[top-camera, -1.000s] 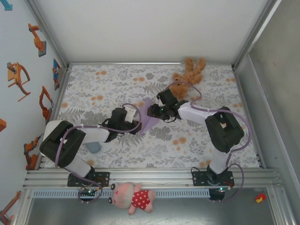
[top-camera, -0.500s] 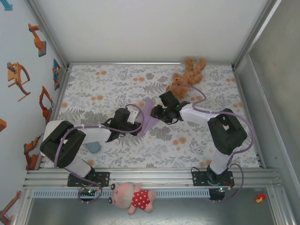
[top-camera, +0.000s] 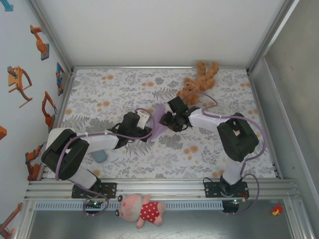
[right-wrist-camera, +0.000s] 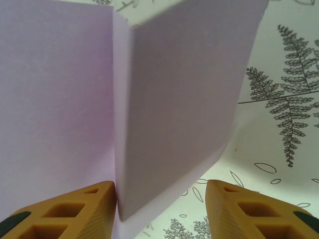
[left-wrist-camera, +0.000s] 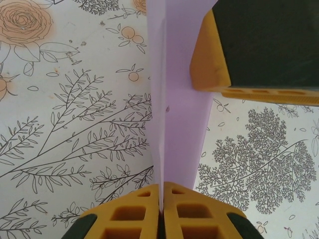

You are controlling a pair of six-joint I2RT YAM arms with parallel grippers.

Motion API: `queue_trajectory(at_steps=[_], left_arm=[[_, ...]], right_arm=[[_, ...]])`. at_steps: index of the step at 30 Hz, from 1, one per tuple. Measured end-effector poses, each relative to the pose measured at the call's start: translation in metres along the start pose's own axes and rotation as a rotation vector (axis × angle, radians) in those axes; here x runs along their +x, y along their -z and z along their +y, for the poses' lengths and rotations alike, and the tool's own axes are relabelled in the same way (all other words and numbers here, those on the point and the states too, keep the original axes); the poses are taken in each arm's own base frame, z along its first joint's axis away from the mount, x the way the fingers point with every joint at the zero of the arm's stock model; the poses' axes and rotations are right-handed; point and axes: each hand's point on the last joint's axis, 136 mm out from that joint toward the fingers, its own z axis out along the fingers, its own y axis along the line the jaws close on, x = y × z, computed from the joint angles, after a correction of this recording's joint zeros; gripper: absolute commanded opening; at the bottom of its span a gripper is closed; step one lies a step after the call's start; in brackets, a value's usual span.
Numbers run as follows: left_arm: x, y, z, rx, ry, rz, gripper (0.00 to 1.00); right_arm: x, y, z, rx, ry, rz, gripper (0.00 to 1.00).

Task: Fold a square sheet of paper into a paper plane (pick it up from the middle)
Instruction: Fold the wing for the fifth time at the center of the table.

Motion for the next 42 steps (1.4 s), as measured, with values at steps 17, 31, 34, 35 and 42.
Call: queue_trajectory(at_steps=[17,31,34,35,42], left_arm=[[-0.004,-0.013,-0.001,0.013,0.066,-0.036,0.29],[-0.018,0.007,0.016,-0.119,0.026,-0.068,0.06],[-0.032,0.022,0.019,-0.175,-0.029,-0.084,0.06],[-0.038,0.029,0.020,-0.194,-0.048,-0.091,0.06],[-0.056,0.060,0.027,-0.334,-0.180,-0.103,0.07]], right_arm=[[0.001,-0.005,-0.002,0.006,-0.039,0.007,0.41],[-0.003,0.006,0.011,-0.090,-0.012,-0.033,0.54],[-0.009,0.029,0.020,-0.142,0.016,-0.083,0.56],[-0.013,0.039,0.024,-0.165,0.028,-0.110,0.57],[-0.032,0.080,0.026,-0.227,0.061,-0.241,0.57]])
